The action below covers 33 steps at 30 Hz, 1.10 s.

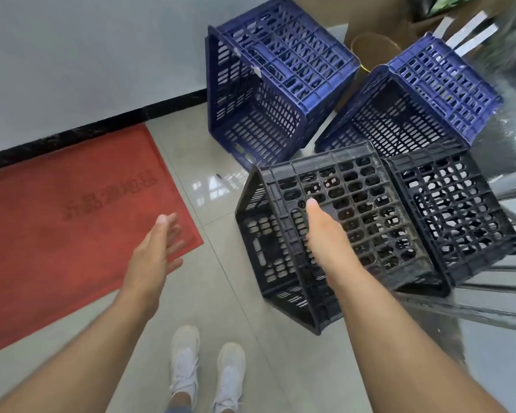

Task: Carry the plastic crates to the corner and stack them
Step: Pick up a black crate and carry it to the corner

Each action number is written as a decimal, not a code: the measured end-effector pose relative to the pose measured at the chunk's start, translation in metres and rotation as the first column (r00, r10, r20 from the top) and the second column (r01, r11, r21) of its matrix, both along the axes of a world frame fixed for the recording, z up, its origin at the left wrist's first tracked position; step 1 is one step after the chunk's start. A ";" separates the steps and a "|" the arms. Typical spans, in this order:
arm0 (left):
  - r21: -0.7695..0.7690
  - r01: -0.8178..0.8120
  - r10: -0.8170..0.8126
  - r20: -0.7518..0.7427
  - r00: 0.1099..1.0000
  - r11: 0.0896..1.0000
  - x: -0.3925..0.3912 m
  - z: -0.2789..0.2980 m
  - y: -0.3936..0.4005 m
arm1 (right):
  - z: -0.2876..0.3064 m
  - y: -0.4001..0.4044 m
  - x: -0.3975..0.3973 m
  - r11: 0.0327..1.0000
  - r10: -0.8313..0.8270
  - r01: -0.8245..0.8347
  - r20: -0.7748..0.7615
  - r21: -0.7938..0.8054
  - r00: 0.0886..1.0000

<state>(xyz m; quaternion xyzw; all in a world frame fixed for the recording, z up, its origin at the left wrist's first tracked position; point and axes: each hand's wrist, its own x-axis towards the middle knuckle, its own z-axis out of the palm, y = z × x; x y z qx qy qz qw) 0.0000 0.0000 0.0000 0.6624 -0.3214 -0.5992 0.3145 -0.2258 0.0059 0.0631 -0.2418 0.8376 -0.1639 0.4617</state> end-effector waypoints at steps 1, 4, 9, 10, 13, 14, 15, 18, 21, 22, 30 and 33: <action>0.008 0.009 -0.009 -0.004 1.000 1.000 0.000 -0.008 -0.001 | -0.006 -0.002 0.001 0.999 0.034 -0.035 0.009 0.027 0.999; 0.041 0.030 -0.029 -0.020 0.999 0.999 0.003 -0.034 0.000 | -0.031 -0.005 0.000 0.988 0.114 -0.111 -0.015 0.105 0.993; 0.074 0.046 -0.043 -0.049 0.998 0.996 0.000 -0.074 0.002 | -0.069 -0.009 0.006 0.968 0.176 -0.157 -0.082 0.198 0.981; 0.075 0.054 -0.049 -0.056 0.997 0.996 0.000 -0.080 0.002 | -0.076 -0.008 0.007 0.967 0.177 -0.153 -0.107 0.202 0.978; 0.099 0.070 -0.062 -0.084 0.995 0.993 -0.003 -0.098 0.002 | -0.094 -0.004 0.011 0.973 0.155 -0.113 -0.207 0.203 0.966; 0.110 0.072 -0.062 -0.095 0.994 0.991 -0.003 -0.104 0.002 | -0.097 -0.002 0.014 0.976 0.137 -0.091 -0.240 0.196 0.961; 0.122 0.070 -0.058 -0.105 0.993 0.990 -0.003 -0.110 0.001 | -0.099 -0.001 0.016 0.982 0.118 -0.070 -0.278 0.175 0.953; 0.153 0.055 -0.037 -0.117 0.992 0.987 -0.001 -0.122 -0.001 | -0.102 0.004 0.018 0.996 0.067 -0.042 -0.359 0.078 0.931; 0.181 0.047 -0.032 -0.084 0.996 0.982 0.005 -0.132 -0.001 | -0.097 0.007 0.017 0.998 0.068 -0.067 -0.408 0.017 0.910; 0.188 0.044 -0.032 -0.067 0.997 0.981 0.008 -0.134 -0.001 | -0.094 0.008 0.016 0.997 0.069 -0.074 -0.431 0.005 0.900; 0.219 -0.057 0.036 0.101 0.994 0.974 0.043 -0.148 -0.004 | -0.043 -0.007 -0.008 0.966 0.099 -0.199 -0.475 -0.166 0.874; 0.234 -0.168 0.109 0.247 0.963 0.957 0.069 -0.157 -0.001 | -0.025 -0.013 -0.012 0.960 0.043 -0.126 -0.311 -0.251 0.949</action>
